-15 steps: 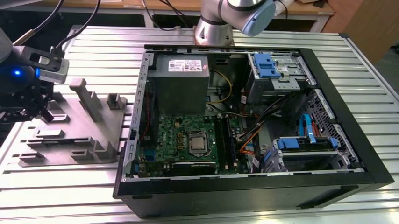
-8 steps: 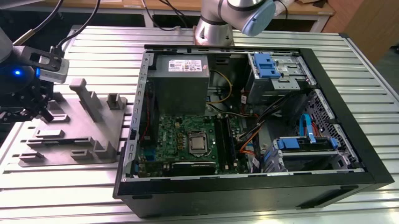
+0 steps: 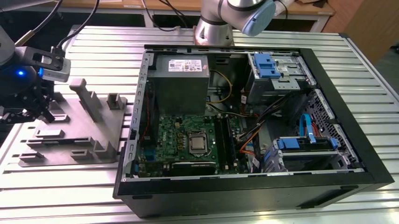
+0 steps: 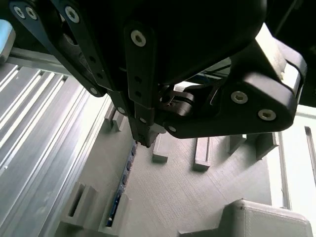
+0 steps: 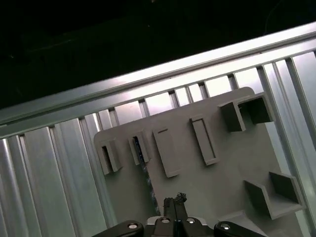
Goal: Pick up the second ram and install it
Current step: 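Pick up the second ram and move it above second insertion slot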
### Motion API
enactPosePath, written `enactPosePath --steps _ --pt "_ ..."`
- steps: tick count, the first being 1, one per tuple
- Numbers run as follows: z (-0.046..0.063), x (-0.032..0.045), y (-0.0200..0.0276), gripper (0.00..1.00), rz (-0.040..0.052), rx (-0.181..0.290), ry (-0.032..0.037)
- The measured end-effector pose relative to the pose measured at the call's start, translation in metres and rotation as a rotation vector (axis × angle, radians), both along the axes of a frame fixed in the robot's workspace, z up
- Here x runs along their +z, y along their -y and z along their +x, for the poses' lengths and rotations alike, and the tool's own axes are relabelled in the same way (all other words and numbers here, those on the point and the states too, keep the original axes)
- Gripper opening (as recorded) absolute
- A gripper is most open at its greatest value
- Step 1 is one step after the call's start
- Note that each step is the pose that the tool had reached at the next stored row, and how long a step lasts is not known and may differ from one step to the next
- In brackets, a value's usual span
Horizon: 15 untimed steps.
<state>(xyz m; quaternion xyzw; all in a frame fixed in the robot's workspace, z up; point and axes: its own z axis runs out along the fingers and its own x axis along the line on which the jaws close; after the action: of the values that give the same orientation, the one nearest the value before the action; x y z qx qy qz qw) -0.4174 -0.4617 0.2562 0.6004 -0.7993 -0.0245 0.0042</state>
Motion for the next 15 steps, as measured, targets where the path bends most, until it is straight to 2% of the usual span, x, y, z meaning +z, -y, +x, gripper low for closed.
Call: enactPosePath --steps 3,11,15 --pt "0.0001 -0.0017 0.0001 0.1 0.0001 0.05 0.0006" --pt "0.0001 -0.0065 0.0 0.1 -0.0002 0.19 0.0077" --pt "0.0001 -0.0067 0.0 0.1 -0.0001 0.194 0.0079"
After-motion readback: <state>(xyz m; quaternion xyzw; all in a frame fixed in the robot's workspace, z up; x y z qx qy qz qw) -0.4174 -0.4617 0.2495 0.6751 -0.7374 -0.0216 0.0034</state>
